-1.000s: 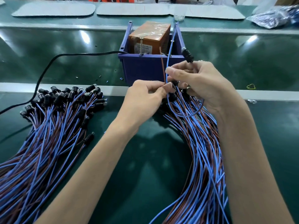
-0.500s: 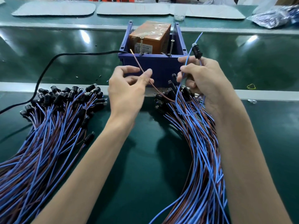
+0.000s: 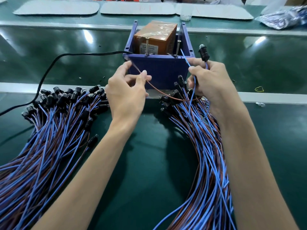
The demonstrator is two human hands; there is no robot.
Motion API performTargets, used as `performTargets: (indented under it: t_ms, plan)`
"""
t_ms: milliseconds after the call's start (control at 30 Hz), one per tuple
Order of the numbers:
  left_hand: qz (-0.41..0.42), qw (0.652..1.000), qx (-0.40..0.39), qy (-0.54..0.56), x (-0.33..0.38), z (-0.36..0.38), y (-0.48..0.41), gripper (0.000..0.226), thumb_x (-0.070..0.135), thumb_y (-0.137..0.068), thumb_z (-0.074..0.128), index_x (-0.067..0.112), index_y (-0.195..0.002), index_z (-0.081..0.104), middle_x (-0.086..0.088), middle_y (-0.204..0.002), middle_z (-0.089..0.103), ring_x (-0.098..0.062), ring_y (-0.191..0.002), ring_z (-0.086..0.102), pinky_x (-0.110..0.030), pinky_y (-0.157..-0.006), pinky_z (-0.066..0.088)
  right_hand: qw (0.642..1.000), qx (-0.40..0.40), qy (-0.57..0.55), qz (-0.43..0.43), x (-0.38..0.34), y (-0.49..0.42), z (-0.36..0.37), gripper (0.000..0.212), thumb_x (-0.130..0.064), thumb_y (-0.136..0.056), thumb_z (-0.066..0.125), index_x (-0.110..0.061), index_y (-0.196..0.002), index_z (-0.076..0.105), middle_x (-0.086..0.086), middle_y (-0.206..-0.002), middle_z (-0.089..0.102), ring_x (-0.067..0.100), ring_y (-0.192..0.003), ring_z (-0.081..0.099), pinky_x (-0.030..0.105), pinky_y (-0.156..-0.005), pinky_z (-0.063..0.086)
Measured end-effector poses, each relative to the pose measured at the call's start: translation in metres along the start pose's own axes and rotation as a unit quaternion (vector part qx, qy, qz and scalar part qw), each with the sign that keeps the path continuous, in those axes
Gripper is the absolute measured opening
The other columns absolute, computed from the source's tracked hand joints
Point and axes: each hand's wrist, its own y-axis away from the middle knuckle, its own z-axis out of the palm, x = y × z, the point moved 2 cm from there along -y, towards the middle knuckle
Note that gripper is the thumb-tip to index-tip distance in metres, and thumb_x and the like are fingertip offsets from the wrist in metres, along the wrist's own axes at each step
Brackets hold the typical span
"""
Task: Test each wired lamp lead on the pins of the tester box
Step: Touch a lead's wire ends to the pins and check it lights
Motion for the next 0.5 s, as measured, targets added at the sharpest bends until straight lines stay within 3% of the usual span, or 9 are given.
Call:
performTargets:
  t_ms: [67, 200, 333, 400, 500]
  plan:
    - [0.028, 0.999, 0.0, -0.039, -0.0001, 0.0001, 0.0001, 0.039, 0.022, -0.092, 0.061, 0.011, -0.13, 0.058, 0.021, -0.075, 0.068, 0.0, -0.04, 0.056, -0.022, -0.064, 0.053, 1.0, -0.001, -0.005, 0.001, -0.0003, 0.0001, -0.0003, 0.022, -0.001, -0.093, 0.044, -0.013, -0.098, 0.062, -0.007, -0.053, 0.053, 0.0, -0.038, 0.045, 0.008, -0.039, 0.031]
    - [0.043, 0.997, 0.008, -0.057, -0.0024, -0.0011, 0.0014, 0.018, 0.022, -0.091, 0.062, 0.012, -0.103, 0.072, 0.021, -0.071, 0.066, -0.005, -0.047, 0.058, -0.037, -0.071, 0.057, 1.0, -0.01, -0.011, 0.0, -0.0024, 0.0017, 0.0005, 0.025, 0.001, -0.092, 0.045, -0.017, -0.089, 0.062, -0.01, -0.042, 0.052, -0.001, -0.037, 0.045, 0.007, -0.038, 0.03]
    - [0.004, 0.999, -0.01, -0.051, -0.0047, -0.0023, -0.0017, 0.026, 0.03, -0.087, 0.069, 0.017, -0.11, 0.066, 0.016, -0.068, 0.07, 0.0, -0.053, 0.055, -0.045, -0.076, 0.057, 1.0, -0.016, -0.013, -0.002, -0.0035, 0.0014, 0.0017, 0.024, 0.0, -0.092, 0.046, -0.017, -0.087, 0.062, -0.01, -0.04, 0.05, 0.0, -0.038, 0.046, 0.007, -0.038, 0.031]
    - [-0.012, 0.999, -0.018, -0.034, -0.0053, -0.0033, -0.0021, 0.02, 0.032, -0.084, 0.072, 0.022, -0.1, 0.063, 0.013, -0.068, 0.071, -0.003, -0.054, 0.058, -0.043, -0.074, 0.056, 1.0, -0.016, -0.016, 0.0, -0.0038, 0.0015, 0.0019, 0.024, 0.0, -0.092, 0.046, -0.017, -0.085, 0.062, -0.01, -0.04, 0.05, 0.0, -0.039, 0.046, 0.007, -0.038, 0.03]
    - [-0.028, 0.999, -0.018, 0.009, -0.0065, -0.0024, -0.0022, 0.013, 0.026, -0.083, 0.074, 0.018, -0.093, 0.07, 0.01, -0.07, 0.072, -0.003, -0.053, 0.061, -0.023, -0.054, 0.051, 1.0, -0.017, -0.019, 0.003, -0.0039, 0.0015, 0.0021, 0.024, 0.001, -0.092, 0.046, -0.017, -0.085, 0.062, -0.01, -0.041, 0.05, 0.0, -0.038, 0.045, 0.007, -0.038, 0.03]
